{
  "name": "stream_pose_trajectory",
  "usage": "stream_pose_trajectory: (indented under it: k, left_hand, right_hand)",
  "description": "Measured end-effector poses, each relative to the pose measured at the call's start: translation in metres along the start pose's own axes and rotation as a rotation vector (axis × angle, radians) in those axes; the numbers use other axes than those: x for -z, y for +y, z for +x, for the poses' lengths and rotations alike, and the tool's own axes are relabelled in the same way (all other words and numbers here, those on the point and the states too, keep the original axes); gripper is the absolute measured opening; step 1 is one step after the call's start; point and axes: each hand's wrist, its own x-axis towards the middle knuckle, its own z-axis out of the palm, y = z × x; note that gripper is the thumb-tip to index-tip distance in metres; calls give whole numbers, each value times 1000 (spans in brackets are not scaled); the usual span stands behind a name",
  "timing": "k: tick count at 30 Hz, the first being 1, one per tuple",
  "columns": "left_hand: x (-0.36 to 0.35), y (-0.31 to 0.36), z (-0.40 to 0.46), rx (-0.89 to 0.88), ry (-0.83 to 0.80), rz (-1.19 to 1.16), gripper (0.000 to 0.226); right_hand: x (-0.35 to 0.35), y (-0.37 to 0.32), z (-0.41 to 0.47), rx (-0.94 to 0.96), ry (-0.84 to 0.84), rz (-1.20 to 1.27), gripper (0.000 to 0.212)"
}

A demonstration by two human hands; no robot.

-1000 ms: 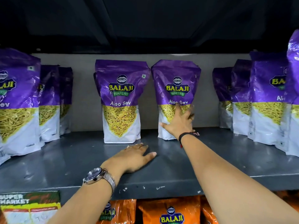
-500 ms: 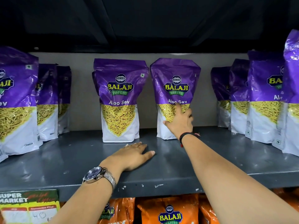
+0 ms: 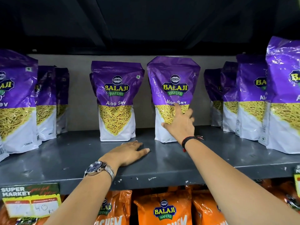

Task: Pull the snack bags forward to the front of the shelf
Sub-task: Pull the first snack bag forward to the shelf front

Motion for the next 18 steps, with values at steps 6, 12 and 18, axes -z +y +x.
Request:
stream_pose_trajectory:
  k: [6,12,18]
  left_hand:
    - [0,0,1,5,0,-3,65]
    - [-1,-1,2,3,1,-5,66]
    - [-1,-2,5,-21,9,-20,65]
  right_hand:
    - [16,2,-19,20,10,-35,83]
    - [33,2,-38,30,25,-61,81]
    - [50,2,-57,29,43,-66,82]
